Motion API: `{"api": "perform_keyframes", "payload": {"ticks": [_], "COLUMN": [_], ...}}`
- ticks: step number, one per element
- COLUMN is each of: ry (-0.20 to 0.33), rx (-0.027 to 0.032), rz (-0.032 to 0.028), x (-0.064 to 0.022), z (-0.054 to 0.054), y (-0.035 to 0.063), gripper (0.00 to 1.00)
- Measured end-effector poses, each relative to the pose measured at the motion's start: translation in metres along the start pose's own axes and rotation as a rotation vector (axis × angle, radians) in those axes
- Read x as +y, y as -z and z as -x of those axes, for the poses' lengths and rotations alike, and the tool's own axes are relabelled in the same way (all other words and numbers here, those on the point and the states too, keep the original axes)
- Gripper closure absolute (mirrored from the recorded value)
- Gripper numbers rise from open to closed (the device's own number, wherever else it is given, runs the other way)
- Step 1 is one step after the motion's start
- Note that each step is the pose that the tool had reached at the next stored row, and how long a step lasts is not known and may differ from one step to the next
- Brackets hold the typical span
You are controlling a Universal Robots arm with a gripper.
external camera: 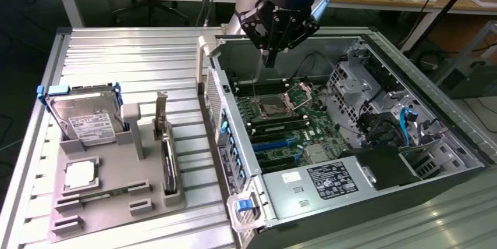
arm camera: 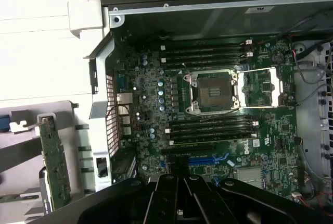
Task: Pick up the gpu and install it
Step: 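Reach for the gpu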
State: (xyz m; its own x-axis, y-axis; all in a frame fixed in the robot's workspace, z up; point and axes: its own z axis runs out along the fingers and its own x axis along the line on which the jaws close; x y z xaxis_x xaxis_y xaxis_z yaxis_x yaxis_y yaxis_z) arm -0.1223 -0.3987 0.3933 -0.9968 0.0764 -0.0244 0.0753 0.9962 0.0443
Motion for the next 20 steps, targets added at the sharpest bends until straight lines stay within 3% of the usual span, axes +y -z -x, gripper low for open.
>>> {"api": "perform_keyframes", "payload": {"ticks": [11,20], "ry": [0.000,0.000], "rx": [0.0000,0.0000], "rz": [0.0001,-0.0001], "x": [-0.0008,-0.0008], "z": [-0.0096,-0.0102], "y": [0.0000,0.0000], "gripper": [0.89,0.89]}}
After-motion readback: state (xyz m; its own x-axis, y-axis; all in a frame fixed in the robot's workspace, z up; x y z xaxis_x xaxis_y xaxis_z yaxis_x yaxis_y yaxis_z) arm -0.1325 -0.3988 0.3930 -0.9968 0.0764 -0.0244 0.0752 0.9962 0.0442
